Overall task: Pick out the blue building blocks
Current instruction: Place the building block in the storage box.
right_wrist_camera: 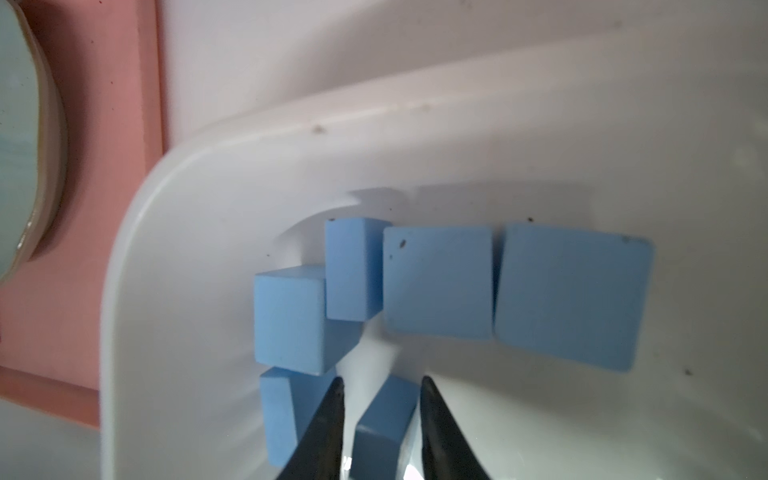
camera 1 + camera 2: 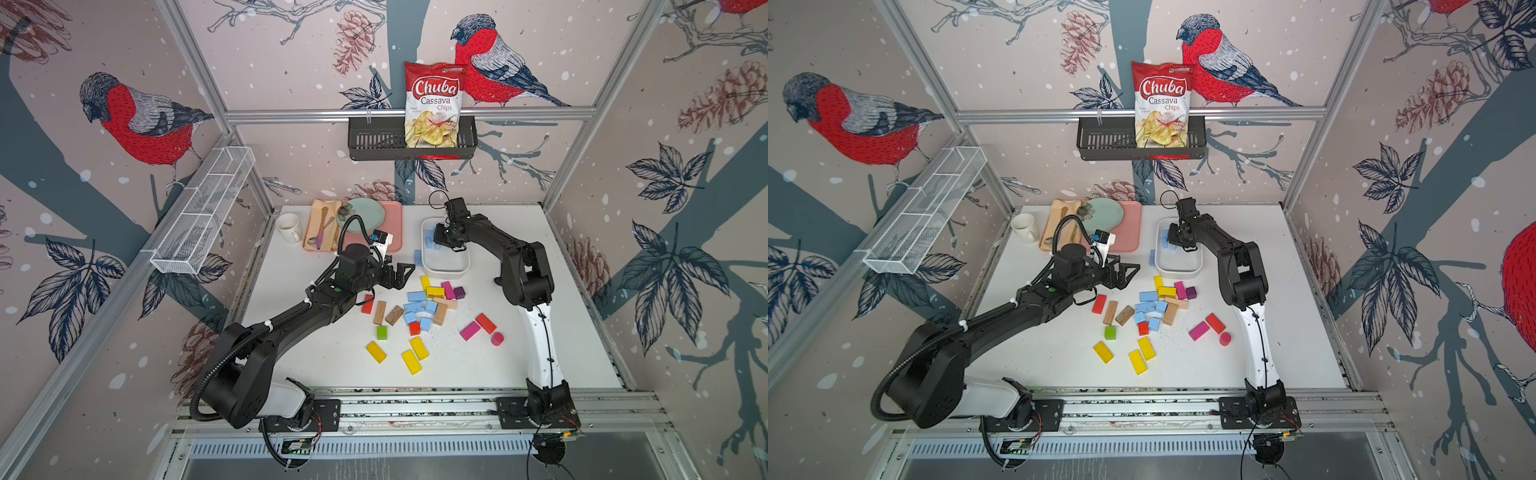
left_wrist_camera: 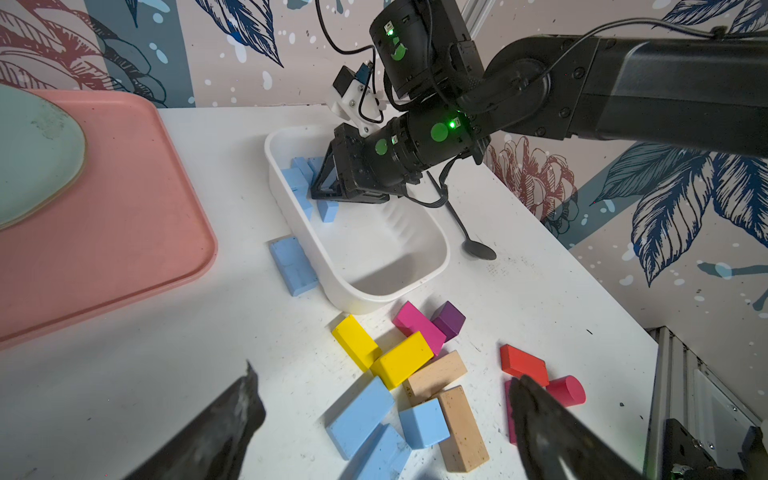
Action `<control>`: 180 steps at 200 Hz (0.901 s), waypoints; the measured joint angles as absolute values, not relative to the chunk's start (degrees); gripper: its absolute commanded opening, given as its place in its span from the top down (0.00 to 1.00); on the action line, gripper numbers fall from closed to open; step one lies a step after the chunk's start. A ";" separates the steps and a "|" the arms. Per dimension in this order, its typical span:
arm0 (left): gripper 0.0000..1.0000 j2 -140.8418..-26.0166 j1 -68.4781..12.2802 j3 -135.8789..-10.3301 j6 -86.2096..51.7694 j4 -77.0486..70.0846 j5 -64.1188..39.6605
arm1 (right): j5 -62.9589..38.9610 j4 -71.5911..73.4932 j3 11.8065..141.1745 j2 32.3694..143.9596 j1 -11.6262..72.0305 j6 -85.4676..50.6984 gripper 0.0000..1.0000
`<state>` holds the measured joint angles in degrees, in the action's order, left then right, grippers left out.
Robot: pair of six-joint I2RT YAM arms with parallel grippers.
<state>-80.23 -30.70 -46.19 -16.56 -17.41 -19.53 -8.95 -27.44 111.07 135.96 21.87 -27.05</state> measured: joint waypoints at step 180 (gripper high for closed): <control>0.04 -80.73 -30.70 -46.19 -16.69 -17.72 -20.36 | -18.17 -17.43 94.17 121.84 20.25 -33.54 0.19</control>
